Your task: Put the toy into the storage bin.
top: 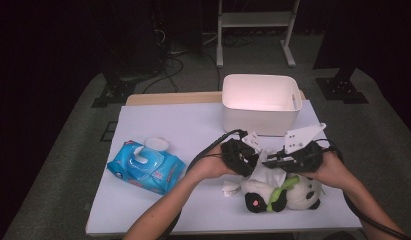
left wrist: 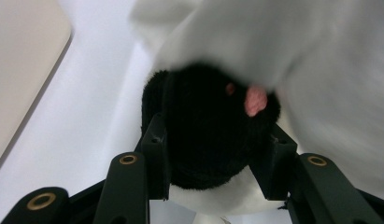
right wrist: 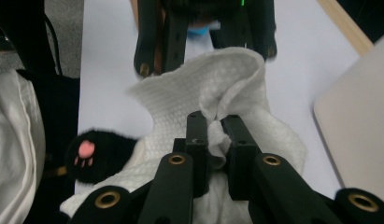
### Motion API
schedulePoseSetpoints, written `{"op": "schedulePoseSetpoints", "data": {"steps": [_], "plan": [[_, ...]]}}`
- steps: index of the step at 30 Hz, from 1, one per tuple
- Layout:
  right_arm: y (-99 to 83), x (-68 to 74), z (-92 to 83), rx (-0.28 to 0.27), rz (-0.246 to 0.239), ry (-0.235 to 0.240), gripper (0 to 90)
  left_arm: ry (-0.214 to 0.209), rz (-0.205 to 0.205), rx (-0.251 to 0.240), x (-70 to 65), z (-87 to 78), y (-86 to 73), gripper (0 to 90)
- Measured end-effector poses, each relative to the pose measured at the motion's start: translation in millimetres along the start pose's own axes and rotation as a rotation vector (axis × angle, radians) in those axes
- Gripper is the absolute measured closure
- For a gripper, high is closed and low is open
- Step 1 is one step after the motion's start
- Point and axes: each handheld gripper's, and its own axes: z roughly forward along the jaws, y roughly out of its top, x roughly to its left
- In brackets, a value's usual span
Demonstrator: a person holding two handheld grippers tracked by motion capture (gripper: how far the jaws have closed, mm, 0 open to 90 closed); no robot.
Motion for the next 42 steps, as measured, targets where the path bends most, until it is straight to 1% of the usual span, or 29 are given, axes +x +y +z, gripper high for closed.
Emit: {"op": "schedulePoseSetpoints", "data": {"steps": [2,3,5,7,8,9,11,12,13,15,16,17,18,20,23,25,26,27,28,29,30,31,33,35,37,38,40,42], "plan": [[7.1,-1.4,3.8,-0.002,-0.01,0.009,81.8,0.001,0.004,-0.001,-0.8,-1.3,-1.5,54.4],[8.7,-2.2,5.1,0.005,-0.005,0.013,81.8,0.0,0.0,-0.003,-0.7,-1.7,-2.7,54.5],[7.2,-4.4,5.6,0.015,-0.001,0.02,81.8,-0.002,-0.007,-0.016,-0.5,-1.6,-5.1,54.7],[1.2,-5.8,4.1,0.029,0.007,0.017,81.7,-0.007,-0.005,-0.024,-0.4,-1.9,-6.6,54.7],[1.2,-5.8,4.1,0.029,0.007,0.017,81.7,-0.007,-0.005,-0.024,-0.4,-1.9,-6.6,54.7],[-8.7,-7.5,2.0,0.072,0.022,-0.003,81.6,-0.014,-0.003,-0.033,-0.6,-2.5,-7.1,54.7],[-19.1,-9.7,0.9,0.09,0.051,-0.012,81.5,-0.022,0.006,-0.037,-1.6,-2.7,-5.6,54.9],[-21.7,-9.9,0.2,0.084,0.065,-0.008,81.5,-0.022,0.006,-0.037,-1.6,-2.7,-5.6,54.9],[-22.3,-10.1,-0.8,0.066,0.067,-0.002,81.5,-0.017,0.012,-0.032,-2.5,-1.9,-3.4,54.9],[-17.3,-9.1,-2.9,0.025,0.063,0.009,81.4,-0.016,0.009,-0.029,-2.8,-1.6,-2.5,55.0],[-17.3,-9.1,-2.9,0.025,0.063,0.009,81.4,-0.016,0.009,-0.029,-2.8,-1.6,-2.5,55.0],[-13.1,-8.6,-3.5,0.009,0.055,0.011,81.4,-0.015,0.01,-0.026,-3.0,-1.8,-2.4,55.0],[-4.5,-8.9,-3.1,-0.018,0.039,0.015,81.3,-0.013,0.014,-0.025,-3.6,-2.1,-2.4,55.1],[1.9,-11.2,-1.2,-0.033,0.039,0.021,81.4,-0.012,0.019,-0.021,-4.0,-2.5,-2.7,55.1],[2.9,-15.0,2.5,-0.017,0.048,0.038,81.4,-0.009,0.016,-0.023,-4.1,-2.9,-5.2,55.4],[-2.8,-17.1,2.6,0.007,0.06,0.038,81.3,-0.013,0.016,-0.032,-4.4,-3.5,-7.0,55.5],[-7.9,-18.3,3.4,0.038,0.065,0.028,81.2,-0.017,0.019,-0.035,-4.2,-4.5,-7.3,55.6],[-7.9,-18.3,3.4,0.038,0.065,0.028,81.2,-0.017,0.019,-0.035,-4.2,-4.5,-7.3,55.7],[-21.8,-20.4,8.7,0.117,0.09,0.021,81.3,-0.022,0.019,-0.042,-4.7,-5.0,-7.4,55.8],[-28.7,-20.5,10.2,0.116,0.108,0.034,81.2,-0.019,0.024,-0.041,-5.5,-4.8,-6.9,55.8],[-32.9,-20.8,8.6,0.092,0.124,0.04,81.2,-0.02,0.025,-0.042,-5.8,-4.9,-6.5,55.9],[-34.4,-20.7,5.7,0.087,0.13,0.04,81.2,-0.017,0.027,-0.036,-6.0,-5.4,-6.1,56.0],[-35.1,-20.4,2.9,0.089,0.122,0.033,81.3,-0.014,0.027,-0.033,-6.0,-5.8,-5.9,56.1],[-40.1,-23.3,-5.0,0.112,0.127,0.028,81.3,-0.008,0.026,-0.031,-5.9,-7.4,-6.7,56.3],[-46.6,-25.3,-9.7,0.146,0.147,0.011,81.3,-0.009,0.023,-0.033,-4.6,-7.9,-7.7,56.3],[-50.4,-25.6,-11.4,0.153,0.157,0.009,81.3,-0.014,0.016,-0.039,-4.1,-7.9,-7.8,56.3],[-55.1,-25.1,-14.5,0.128,0.167,0.016,81.3,-0.017,0.023,-0.039,-4.3,-7.6,-6.4,56.4],[-55.0,-23.3,-14.8,0.122,0.163,0.011,81.3,-0.013,0.027,-0.033,-4.5,-7.7,-5.3,56.4]]}}
